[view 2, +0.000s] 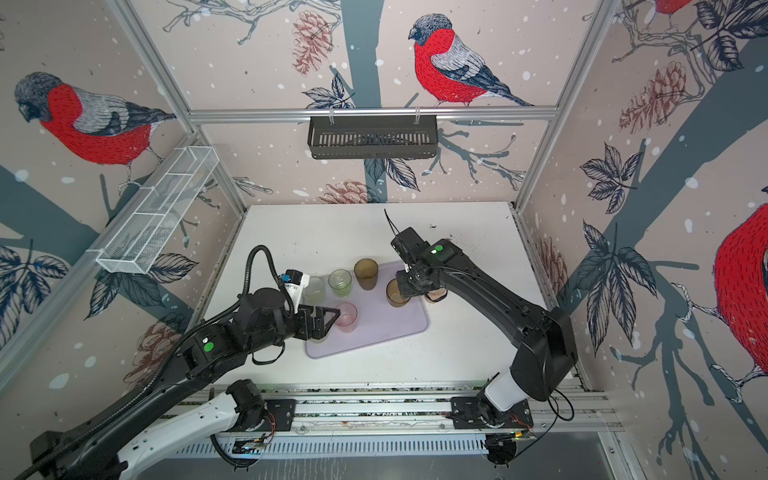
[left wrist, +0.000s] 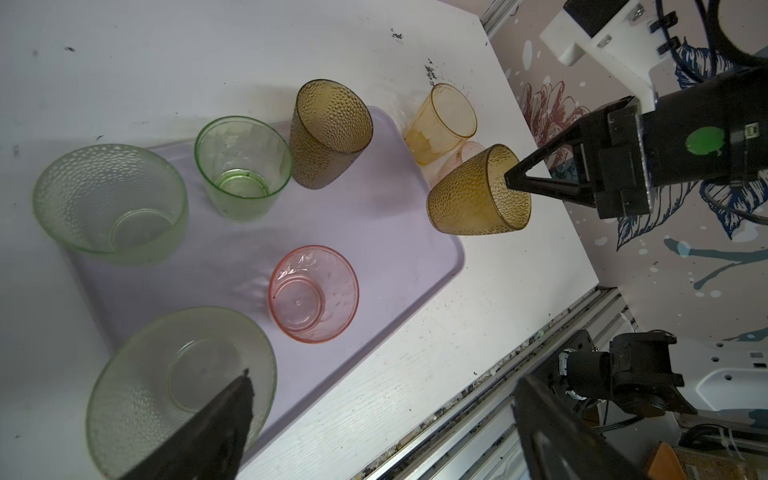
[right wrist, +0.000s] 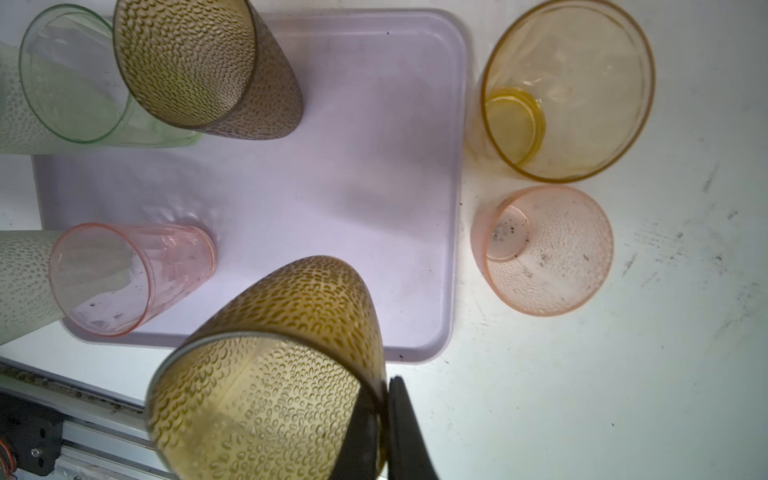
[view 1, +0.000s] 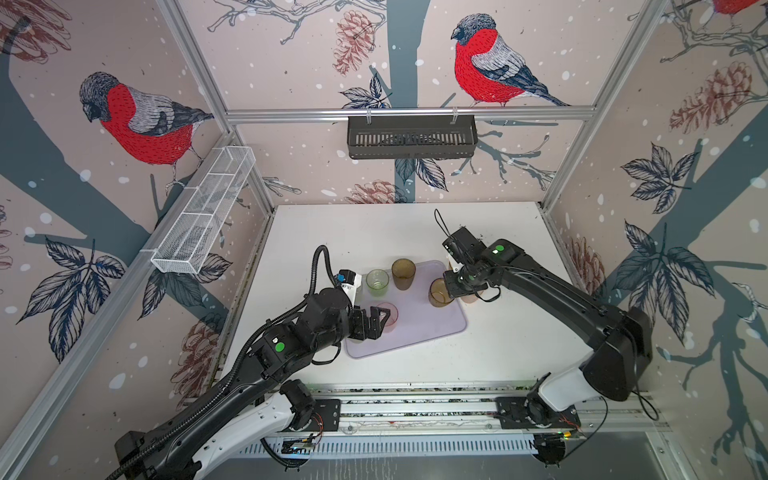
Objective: Place the glasses into the tray
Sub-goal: 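Lift the small amber dotted glass and carry it over the tray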
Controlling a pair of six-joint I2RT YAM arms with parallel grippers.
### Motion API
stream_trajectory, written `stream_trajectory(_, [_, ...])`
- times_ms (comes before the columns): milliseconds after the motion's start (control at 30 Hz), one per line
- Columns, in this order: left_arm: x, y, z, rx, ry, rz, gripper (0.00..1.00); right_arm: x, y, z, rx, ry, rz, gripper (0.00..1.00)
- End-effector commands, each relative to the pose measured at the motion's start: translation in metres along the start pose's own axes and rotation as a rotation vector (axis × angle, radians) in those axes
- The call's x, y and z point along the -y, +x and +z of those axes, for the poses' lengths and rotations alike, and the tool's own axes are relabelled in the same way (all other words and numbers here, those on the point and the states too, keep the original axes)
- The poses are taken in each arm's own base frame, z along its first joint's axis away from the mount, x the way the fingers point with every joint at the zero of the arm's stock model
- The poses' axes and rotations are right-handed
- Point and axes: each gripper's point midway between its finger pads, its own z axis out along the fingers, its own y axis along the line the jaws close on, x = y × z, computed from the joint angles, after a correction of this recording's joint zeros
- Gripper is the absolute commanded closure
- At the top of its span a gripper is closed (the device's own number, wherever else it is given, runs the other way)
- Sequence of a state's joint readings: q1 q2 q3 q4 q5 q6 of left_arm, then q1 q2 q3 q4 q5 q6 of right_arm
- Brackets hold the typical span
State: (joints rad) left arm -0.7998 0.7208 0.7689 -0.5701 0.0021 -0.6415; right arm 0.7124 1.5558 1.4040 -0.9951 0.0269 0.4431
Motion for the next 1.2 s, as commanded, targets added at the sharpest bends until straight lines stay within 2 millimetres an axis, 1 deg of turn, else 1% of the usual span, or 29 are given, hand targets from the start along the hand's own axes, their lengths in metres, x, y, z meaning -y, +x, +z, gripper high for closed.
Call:
stream_trajectory(0, [-0.013, 0.007, -0.004, -0.007, -0.046, -0.038, 0.03, -0.008, -0.001, 0.006, -0.031, 0.015, -0.049, 1.00])
stream_trajectory(100, [-0.017, 0.009, -0.007, 0.002, -0.051, -0.059, 0.03, -0.018, -0.005, 0.015, -0.049, 0.014, -0.083, 1.00])
stream_trajectory(233, [-0.022, 0.012, -0.011, 0.008, -0.065, -0.076, 0.03, -0.025, -0.007, 0.027, -0.071, 0.015, -0.106, 0.99])
stream_trajectory(500, [-0.029, 0.015, -0.016, 0.006, -0.090, -0.078, 0.03, -0.037, -0.009, 0.048, -0.106, 0.014, -0.147, 0.99])
stream_trajectory(633, [-0.031, 0.016, -0.017, 0.007, -0.099, -0.084, 0.03, -0.042, -0.006, 0.056, -0.127, 0.012, -0.162, 0.99])
stream_trajectory(833, [-0.034, 0.017, -0.020, 0.015, -0.103, -0.094, 0.03, -0.046, -0.002, 0.064, -0.145, 0.015, -0.176, 0.99])
stream_trajectory(1167, [-0.033, 0.016, -0.022, 0.014, -0.106, -0.098, 0.03, -0.050, 0.004, 0.070, -0.153, 0.012, -0.191, 0.99])
